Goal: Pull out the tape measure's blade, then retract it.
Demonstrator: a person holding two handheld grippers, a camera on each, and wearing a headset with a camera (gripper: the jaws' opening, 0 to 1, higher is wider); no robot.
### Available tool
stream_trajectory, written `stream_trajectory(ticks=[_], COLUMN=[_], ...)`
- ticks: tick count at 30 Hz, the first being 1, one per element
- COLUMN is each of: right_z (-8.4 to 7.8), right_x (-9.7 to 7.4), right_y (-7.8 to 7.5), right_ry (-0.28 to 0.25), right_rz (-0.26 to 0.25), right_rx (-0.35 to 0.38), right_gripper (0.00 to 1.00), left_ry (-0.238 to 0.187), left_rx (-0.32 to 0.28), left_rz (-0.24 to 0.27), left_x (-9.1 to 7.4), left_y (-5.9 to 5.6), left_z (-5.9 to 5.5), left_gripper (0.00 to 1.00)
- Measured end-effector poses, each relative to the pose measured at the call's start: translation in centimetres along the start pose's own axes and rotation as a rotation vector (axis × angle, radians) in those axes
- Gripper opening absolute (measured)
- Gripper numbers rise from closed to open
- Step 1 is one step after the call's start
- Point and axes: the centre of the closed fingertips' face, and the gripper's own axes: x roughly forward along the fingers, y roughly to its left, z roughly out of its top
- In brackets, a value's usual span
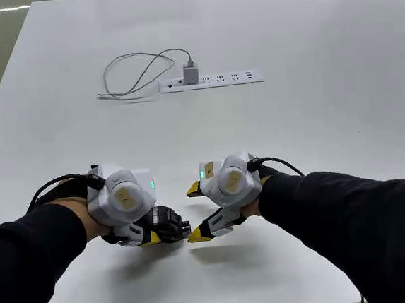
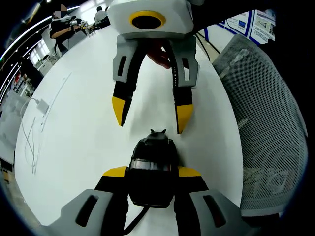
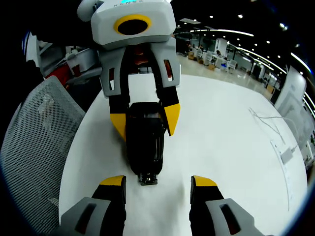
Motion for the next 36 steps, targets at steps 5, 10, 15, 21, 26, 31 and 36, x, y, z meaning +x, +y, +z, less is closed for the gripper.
stream_trajectory(ticks=[5,10,15,21,26,31,36], right_z=[-0.2,-0.3,-0.5,-0.4,-0.7,-0.7,-0.7], right_x=[0.2,0.3,0.5,1.0,1.3,1.5,2.0], right_y=[0.0,0.0,0.4,0.8,1.2,1.3,1.4], right_ry=[0.004,0.005,0.017,0.023,0.042,0.047,0.058], right_rz=[0.005,0.009,0.028,0.034,0.043,0.041,0.050], right_rx=[-0.001,-0.002,-0.009,-0.020,-0.036,-0.048,-0.067], right_gripper=[0.44,0.37,0.29,0.22,0.15,0.13,0.11], left_ry=[0.000,0.002,0.007,0.010,0.011,0.013,0.009], left_rx=[-0.004,-0.004,-0.004,-0.005,0.003,0.007,0.008], left_rz=[-0.001,-0.001,-0.003,-0.011,-0.015,-0.011,-0.013], left_x=[0.0,0.0,0.0,0.0,0.0,0.0,0.0], left_y=[0.0,0.0,0.0,0.0,0.0,0.0,0.0], left_z=[0.0,0.0,0.0,0.0,0.0,0.0,0.0], left_gripper=[0.30,0.30,0.30,0.30,0.31,0.31,0.31])
